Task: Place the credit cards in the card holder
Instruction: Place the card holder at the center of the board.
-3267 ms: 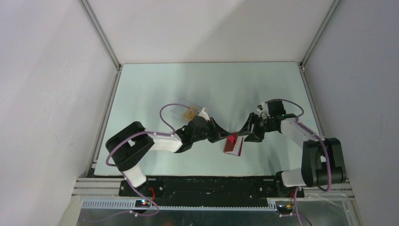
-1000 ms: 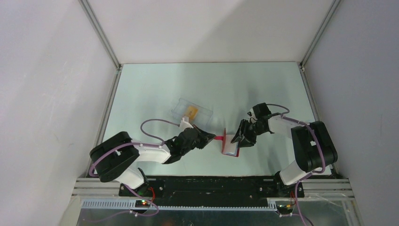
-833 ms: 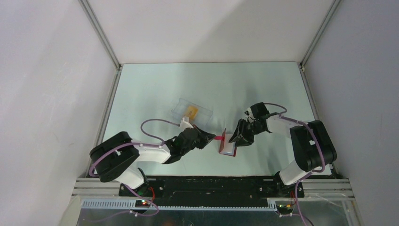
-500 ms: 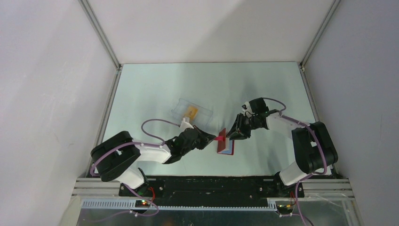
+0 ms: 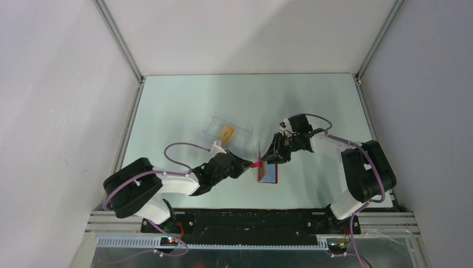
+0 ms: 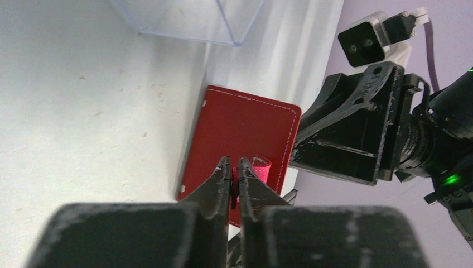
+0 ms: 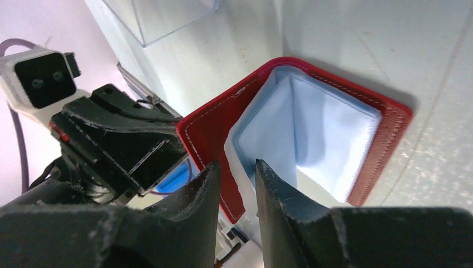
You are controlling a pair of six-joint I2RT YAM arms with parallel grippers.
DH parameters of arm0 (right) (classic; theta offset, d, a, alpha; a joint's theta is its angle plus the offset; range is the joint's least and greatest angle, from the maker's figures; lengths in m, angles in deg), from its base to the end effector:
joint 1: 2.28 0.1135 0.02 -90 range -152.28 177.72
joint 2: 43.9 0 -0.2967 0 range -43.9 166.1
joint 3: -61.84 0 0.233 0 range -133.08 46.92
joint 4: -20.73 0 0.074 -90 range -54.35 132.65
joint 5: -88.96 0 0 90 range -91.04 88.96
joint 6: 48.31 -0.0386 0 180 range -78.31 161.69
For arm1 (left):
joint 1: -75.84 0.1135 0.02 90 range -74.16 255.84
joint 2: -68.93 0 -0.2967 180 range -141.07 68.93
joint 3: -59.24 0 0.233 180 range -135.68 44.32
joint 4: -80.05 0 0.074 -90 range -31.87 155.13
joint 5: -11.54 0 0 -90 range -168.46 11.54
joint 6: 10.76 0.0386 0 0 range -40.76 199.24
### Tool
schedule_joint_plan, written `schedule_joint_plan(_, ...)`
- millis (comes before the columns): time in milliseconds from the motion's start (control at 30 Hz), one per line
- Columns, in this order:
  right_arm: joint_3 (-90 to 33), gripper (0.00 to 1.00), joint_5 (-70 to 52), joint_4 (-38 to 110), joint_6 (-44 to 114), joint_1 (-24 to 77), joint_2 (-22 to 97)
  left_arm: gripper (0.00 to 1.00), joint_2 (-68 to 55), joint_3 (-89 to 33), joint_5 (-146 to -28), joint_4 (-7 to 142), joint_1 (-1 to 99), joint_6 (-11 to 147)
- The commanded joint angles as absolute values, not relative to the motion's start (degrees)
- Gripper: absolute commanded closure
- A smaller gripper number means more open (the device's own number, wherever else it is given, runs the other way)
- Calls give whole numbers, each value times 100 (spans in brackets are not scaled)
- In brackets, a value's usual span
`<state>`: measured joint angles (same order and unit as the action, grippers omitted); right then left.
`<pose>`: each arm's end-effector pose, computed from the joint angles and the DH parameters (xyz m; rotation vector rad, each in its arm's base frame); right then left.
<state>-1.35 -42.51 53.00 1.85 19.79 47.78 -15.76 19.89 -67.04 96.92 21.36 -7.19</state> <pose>0.2534 0.1303 0.2091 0.1591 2.8056 1.2831 0.1542 -0.2028 0.1899 -0.7736 2.1989 -1.2275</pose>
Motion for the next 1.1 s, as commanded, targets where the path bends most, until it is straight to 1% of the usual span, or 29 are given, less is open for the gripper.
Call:
schedule_joint_plan(0,-311,66,-4617,4824,-154,2156,4818,84,-1102,2253,-6762,9694,2231,-574)
schedule_joint_plan(33,-316,66,-4667,4728,-194,2173,4820,80,-1038,2312,-6772,9670,2244,-507)
schedule_joint_plan(100,-366,66,-4667,4678,-254,2257,4859,64,-840,2354,-6798,9552,2275,-374)
schedule_joint_plan(233,-522,65,-4652,4720,-273,2414,5047,47,-406,2278,-6808,9058,2314,13)
schedule_joint_plan(367,-694,65,-4540,4839,-252,2602,5160,35,239,2018,-6649,8026,2349,491)
schedule_joint_plan(467,-788,65,-4474,4809,-297,2758,5312,32,604,1714,-6433,7055,2350,1018)
schedule_joint_plan(567,-840,65,-4463,4653,-384,2888,5543,33,857,1554,-6420,6704,2357,1349)
schedule_joint_plan(633,-908,65,-4453,4594,-429,2974,5708,39,813,1469,-6504,6668,2364,1468)
schedule_joint_plan(667,-929,65,-4454,4576,-437,3027,5765,43,759,1388,-6623,6688,2366,1553)
schedule_joint_plan(700,-963,65,-4443,4545,-455,3048,5874,46,581,1332,-6694,6706,2369,1574)
schedule_joint_plan(733,-974,65,-4445,4508,-468,3079,5923,51,458,1224,-6881,6772,2371,1623)
schedule_joint_plan(767,-991,65,-4459,4443,-499,3087,6022,53,195,1167,-6981,6823,2367,1645)
schedule_joint_plan(800,-997,65,-4470,4422,-527,3093,6063,58,42,1060,-7186,6922,2360,1667)
schedule_joint_plan(867,-1035,65,-4487,4343,-557,3099,6168,64,-390,932,-7480,7109,2341,1693)
schedule_joint_plan(967,-1195,65,-4536,4312,-574,3094,6381,70,-887,772,-7644,7275,2271,1716)
schedule_joint_plan(1067,-1290,65,-4496,4309,-593,3088,6494,80,-1115,684,-7604,7286,2189,1716)
